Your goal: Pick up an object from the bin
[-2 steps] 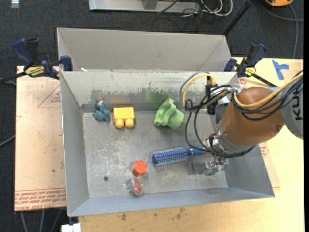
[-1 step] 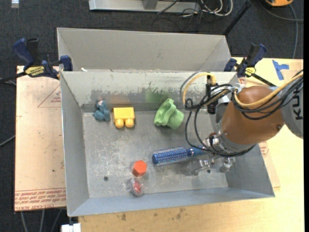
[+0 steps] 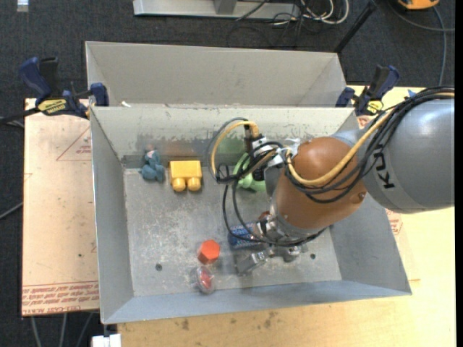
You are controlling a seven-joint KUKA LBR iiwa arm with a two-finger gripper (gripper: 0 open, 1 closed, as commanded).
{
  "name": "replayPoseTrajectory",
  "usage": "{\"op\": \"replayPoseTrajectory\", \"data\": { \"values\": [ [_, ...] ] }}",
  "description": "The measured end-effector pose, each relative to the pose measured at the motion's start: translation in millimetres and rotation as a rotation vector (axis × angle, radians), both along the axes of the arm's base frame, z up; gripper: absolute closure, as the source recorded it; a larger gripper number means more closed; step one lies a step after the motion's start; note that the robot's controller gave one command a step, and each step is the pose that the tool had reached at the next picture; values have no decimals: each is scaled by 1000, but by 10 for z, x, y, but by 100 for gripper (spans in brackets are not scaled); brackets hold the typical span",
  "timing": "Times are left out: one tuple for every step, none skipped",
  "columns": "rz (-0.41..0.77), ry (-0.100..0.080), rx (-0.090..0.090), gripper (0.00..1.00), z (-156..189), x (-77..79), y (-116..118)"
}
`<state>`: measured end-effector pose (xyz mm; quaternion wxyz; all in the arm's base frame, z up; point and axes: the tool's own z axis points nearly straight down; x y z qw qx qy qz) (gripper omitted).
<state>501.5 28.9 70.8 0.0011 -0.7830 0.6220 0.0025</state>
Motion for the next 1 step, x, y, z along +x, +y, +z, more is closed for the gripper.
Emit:
{"op": "replayPoseTrajectory", "data": {
  "values": [
    [-10, -2, -3, 100, 5, 9, -47]
  ]
}}
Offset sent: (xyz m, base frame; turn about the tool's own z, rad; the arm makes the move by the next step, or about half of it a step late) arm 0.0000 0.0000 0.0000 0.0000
